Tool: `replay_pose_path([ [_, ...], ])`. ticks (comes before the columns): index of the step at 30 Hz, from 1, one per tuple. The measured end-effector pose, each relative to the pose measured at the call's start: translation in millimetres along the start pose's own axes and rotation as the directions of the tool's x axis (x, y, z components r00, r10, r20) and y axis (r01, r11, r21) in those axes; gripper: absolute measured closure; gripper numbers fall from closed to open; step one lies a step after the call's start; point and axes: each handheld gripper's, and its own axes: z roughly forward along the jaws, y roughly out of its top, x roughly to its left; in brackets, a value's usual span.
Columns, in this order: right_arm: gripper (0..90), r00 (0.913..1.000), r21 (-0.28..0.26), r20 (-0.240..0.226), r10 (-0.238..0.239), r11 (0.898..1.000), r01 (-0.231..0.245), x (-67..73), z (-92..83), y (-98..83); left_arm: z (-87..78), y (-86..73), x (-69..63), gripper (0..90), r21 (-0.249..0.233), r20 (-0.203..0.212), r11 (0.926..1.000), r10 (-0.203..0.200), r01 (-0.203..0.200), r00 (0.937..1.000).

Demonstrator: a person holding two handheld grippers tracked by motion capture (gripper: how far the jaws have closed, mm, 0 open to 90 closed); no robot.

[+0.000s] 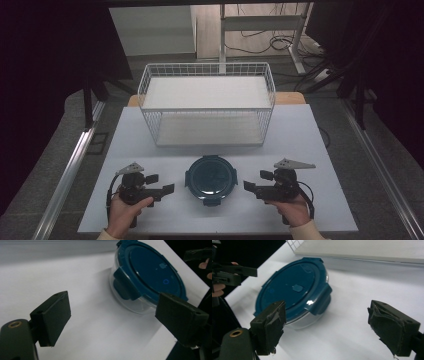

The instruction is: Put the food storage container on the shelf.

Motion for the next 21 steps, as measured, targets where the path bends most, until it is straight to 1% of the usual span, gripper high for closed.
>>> replay_pose_path([
  [2, 14.2, 0.9998, -0.002, -0.014, 0.012, 1.000, -0.012, 2.2, 0.9, 0.6, 0.4, 0.8, -0.8, 12.0, 0.000, 0.004, 1.0000, -0.002, 0.002, 1.0000],
  [3, 14.2, 0.9998, -0.002, -0.014, 0.012, 1.000, -0.012, 2.2, 0.9, 0.6, 1.4, 2.2, -2.1, 12.0, 0.004, 0.014, 1.0000, -0.008, 0.008, 0.9999],
  [4, 13.5, 0.9995, 0.004, -0.025, 0.021, 1.000, -0.021, 5.3, 3.4, 2.0, 4.2, 4.7, -3.7, 11.7, 0.012, 0.028, 0.9998, -0.019, 0.019, 0.9994],
  [5, 13.1, 0.9995, 0.007, -0.026, 0.018, 1.000, -0.017, 6.2, 4.8, 2.6, 6.0, 6.2, -4.4, 11.6, 0.018, 0.037, 0.9995, -0.025, 0.024, 0.9990],
  [7, 12.3, 0.9991, 0.017, -0.036, 0.022, 1.000, -0.021, 8.8, 8.4, 4.4, 7.4, 7.4, -5.1, 11.3, 0.022, 0.040, 0.9993, -0.030, 0.029, 0.9988],
  [8, 11.8, 0.9977, 0.023, -0.058, 0.037, 0.999, -0.036, 10.7, 12.1, 6.6, 11.8, 11.2, -6.8, 11.3, 0.032, 0.050, 0.9987, -0.041, 0.039, 0.9979],
  [9, 11.5, 0.9967, 0.027, -0.068, 0.044, 0.999, -0.043, 11.6, 13.8, 7.9, 13.5, 12.8, -7.2, 11.3, 0.035, 0.054, 0.9984, -0.046, 0.044, 0.9975],
  [12, 10.4, 0.9958, 0.050, -0.075, 0.053, 0.998, -0.049, 15.5, 22.9, 12.4, 23.3, 19.4, -9.6, 11.1, 0.051, 0.076, 0.9967, -0.067, 0.064, 0.9948],
  [13, 10.2, 0.9954, 0.056, -0.077, 0.057, 0.997, -0.053, 15.7, 25.9, 13.7, 25.6, 20.7, -10.2, 11.1, 0.051, 0.081, 0.9963, -0.074, 0.070, 0.9940],
  [14, 10.0, 0.9946, 0.059, -0.080, 0.066, 0.996, -0.061, 15.5, 28.2, 14.5, 29.7, 23.0, -11.8, 11.2, 0.044, 0.073, 0.9961, -0.080, 0.077, 0.9941],
  [16, 9.8, 0.9927, 0.068, -0.084, 0.087, 0.994, -0.081, 13.4, 34.0, 16.2, 33.9, 25.0, -13.7, 12.2, 0.040, 0.059, 0.9962, -0.079, 0.077, 0.9951],
  [17, 9.7, 0.9926, 0.071, -0.082, 0.090, 0.994, -0.084, 12.4, 35.7, 16.3, 36.4, 26.2, -14.1, 12.2, 0.047, 0.061, 0.9959, -0.080, 0.077, 0.9949],
  [19, 9.6, 0.9912, 0.071, -0.076, 0.108, 0.992, -0.103, 9.2, 39.3, 15.6, 40.9, 27.6, -14.8, 12.2, 0.052, 0.080, 0.9944, -0.096, 0.092, 0.9921],
  [20, 9.6, 0.9912, 0.071, -0.076, 0.108, 0.992, -0.103, 9.2, 39.3, 15.6, 40.9, 27.6, -14.8, 12.3, 0.052, 0.080, 0.9944, -0.096, 0.092, 0.9921],
  [21, 9.6, 0.9874, 0.081, -0.085, 0.133, 0.989, -0.126, 5.0, 42.7, 14.1, 43.8, 27.8, -15.1, 12.2, 0.059, 0.084, 0.9940, -0.097, 0.093, 0.9917],
])
